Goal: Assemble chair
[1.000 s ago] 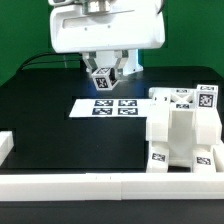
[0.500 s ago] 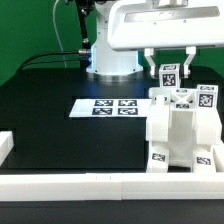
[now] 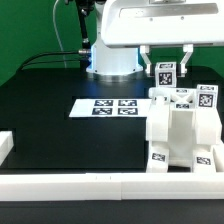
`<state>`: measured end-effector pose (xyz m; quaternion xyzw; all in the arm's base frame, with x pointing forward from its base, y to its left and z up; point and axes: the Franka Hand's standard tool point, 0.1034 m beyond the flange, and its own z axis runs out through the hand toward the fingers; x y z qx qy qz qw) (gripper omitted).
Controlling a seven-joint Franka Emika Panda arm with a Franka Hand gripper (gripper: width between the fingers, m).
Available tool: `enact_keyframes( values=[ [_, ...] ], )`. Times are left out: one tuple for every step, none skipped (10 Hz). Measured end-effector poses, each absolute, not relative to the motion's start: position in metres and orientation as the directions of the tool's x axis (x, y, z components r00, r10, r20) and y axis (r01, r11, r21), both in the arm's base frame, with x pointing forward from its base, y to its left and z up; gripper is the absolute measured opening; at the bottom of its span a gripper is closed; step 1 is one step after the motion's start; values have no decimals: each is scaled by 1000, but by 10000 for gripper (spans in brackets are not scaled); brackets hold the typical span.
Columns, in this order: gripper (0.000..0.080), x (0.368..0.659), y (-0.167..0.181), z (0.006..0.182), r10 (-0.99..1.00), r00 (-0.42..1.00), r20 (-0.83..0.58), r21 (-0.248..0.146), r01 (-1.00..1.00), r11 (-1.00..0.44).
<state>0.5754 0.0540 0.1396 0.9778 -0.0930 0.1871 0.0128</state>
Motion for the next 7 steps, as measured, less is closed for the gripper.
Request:
enact_keyframes(
  values=[
    [282, 574, 56, 136, -151, 913, 378, -1, -163, -987],
    [282, 574, 55, 136, -156, 914, 375, -2, -167, -986],
    [282, 574, 55, 136, -156, 914, 375, -2, -167, -986],
    [282, 574, 55, 136, -155, 914, 374, -1, -166, -986],
    [282, 574, 52, 135, -146, 915, 376, 5, -159, -987],
    [282, 571, 50, 133, -146, 915, 377, 7, -161, -987],
    [282, 569, 49, 130, -145, 915, 376, 10, -160, -987]
  ],
)
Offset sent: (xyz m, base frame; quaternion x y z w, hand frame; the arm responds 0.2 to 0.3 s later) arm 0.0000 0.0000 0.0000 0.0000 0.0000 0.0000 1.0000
